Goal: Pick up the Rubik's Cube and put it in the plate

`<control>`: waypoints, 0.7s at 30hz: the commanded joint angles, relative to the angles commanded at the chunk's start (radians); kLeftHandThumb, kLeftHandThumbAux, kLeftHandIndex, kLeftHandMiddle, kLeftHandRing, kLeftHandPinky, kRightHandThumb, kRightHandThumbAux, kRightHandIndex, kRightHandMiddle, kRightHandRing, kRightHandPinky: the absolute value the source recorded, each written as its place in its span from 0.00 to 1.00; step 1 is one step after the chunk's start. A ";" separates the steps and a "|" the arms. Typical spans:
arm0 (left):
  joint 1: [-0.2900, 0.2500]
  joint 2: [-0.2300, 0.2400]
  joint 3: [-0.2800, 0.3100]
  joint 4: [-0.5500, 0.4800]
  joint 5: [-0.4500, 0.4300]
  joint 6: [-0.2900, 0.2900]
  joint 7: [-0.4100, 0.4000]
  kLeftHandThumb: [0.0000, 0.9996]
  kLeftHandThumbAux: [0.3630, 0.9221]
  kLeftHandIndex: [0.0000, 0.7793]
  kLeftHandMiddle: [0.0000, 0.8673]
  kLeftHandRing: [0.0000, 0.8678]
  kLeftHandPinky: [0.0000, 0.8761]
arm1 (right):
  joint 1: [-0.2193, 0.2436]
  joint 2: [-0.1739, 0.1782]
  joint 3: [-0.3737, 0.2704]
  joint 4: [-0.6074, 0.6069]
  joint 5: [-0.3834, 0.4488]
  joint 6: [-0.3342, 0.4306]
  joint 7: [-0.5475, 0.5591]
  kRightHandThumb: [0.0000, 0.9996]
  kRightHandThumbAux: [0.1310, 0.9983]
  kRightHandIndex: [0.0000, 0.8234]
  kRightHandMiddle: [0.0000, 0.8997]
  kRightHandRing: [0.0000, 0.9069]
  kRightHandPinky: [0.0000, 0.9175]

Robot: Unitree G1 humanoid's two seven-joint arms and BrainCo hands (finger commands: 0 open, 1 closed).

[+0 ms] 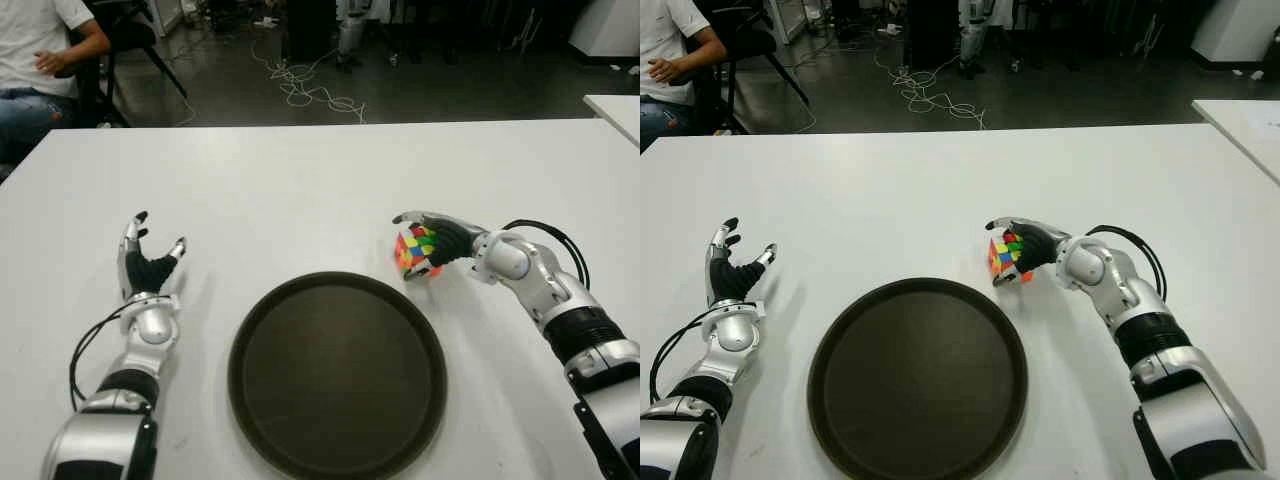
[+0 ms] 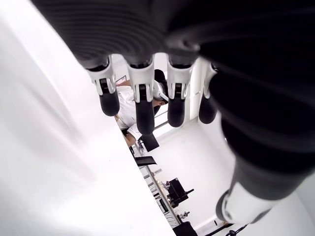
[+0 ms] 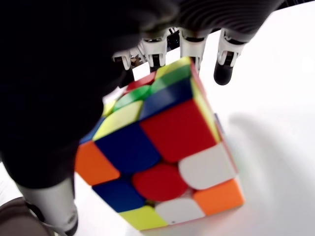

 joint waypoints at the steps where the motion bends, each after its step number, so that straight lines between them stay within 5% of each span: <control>1: 0.000 0.000 0.000 0.000 0.000 0.000 0.001 0.00 0.71 0.19 0.16 0.15 0.10 | 0.001 0.000 0.001 -0.002 -0.002 0.002 -0.002 0.00 0.72 0.10 0.10 0.11 0.04; 21: -0.001 0.001 -0.004 -0.001 0.003 0.015 0.003 0.00 0.72 0.19 0.18 0.16 0.10 | -0.008 -0.007 0.028 -0.011 -0.035 0.027 0.004 0.00 0.71 0.08 0.09 0.09 0.01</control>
